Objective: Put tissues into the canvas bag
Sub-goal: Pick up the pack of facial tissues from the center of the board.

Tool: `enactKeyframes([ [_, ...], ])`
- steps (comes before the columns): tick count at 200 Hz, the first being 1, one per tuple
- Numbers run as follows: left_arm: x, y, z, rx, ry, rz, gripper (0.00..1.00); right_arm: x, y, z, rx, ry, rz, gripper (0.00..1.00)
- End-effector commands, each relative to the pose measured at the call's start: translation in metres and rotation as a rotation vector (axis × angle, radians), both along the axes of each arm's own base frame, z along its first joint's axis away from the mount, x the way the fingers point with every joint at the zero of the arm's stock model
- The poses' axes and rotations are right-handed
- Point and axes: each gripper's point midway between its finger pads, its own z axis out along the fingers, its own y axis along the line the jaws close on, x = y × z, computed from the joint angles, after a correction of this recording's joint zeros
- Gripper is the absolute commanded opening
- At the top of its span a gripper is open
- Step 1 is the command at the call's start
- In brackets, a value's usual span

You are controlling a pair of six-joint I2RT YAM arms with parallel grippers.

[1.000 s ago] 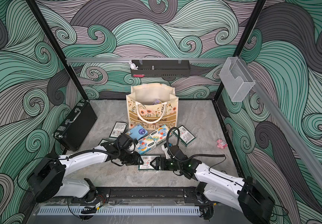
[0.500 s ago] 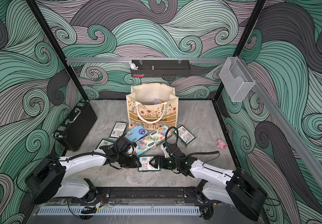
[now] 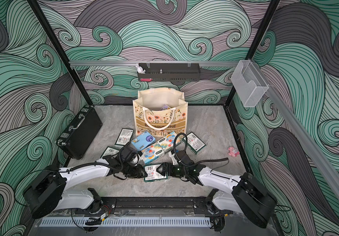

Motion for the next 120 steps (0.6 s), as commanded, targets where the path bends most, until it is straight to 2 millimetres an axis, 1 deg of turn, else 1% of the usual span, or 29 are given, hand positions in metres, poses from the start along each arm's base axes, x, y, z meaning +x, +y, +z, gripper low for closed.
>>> enactKeyframes([
  [1,-0.018,0.036,-0.031,0.166,0.064,0.02,0.35,0.002,-0.01,-0.007,-0.032,0.003,-0.021,0.99],
  [39,-0.024,0.041,-0.037,0.178,0.082,0.02,0.35,0.002,-0.003,-0.009,0.005,0.022,-0.006,0.99],
  [82,-0.023,0.04,-0.038,0.18,0.086,0.018,0.34,-0.001,0.018,-0.006,0.105,0.059,0.052,0.99],
  [98,-0.024,0.04,-0.039,0.181,0.088,0.021,0.34,0.0,0.024,-0.008,0.132,0.079,0.056,0.99],
  [120,-0.024,0.041,-0.039,0.179,0.087,0.023,0.34,0.001,0.03,-0.005,0.173,0.084,0.062,0.99],
])
